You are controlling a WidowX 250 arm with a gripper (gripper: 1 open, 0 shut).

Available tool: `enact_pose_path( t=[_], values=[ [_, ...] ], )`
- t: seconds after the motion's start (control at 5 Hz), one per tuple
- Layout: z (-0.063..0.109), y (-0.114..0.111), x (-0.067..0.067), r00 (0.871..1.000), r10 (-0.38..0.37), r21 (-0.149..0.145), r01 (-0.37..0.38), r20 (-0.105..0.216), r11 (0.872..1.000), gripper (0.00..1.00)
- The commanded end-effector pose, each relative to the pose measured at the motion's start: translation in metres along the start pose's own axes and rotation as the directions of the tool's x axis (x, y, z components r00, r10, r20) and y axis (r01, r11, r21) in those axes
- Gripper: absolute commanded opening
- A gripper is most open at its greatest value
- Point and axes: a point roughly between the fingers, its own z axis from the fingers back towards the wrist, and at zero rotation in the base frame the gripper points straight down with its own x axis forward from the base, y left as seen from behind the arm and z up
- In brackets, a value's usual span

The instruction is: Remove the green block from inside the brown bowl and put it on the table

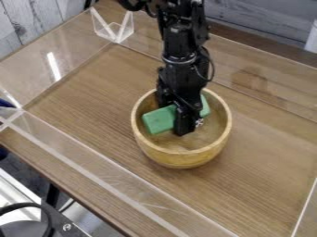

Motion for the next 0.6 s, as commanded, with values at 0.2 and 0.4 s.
enact_pose_path(
  t=[0.2, 0.4],
  values=[
    [0.0104, -0.0001, 0.0041, 0.999, -0.009, 0.018, 0.008, 0.037, 1.0, 0.0],
    [0.0119, -0.0006, 0.0036, 0.999, -0.008, 0.019, 0.007, 0.042, 1.0, 0.0]
  ],
)
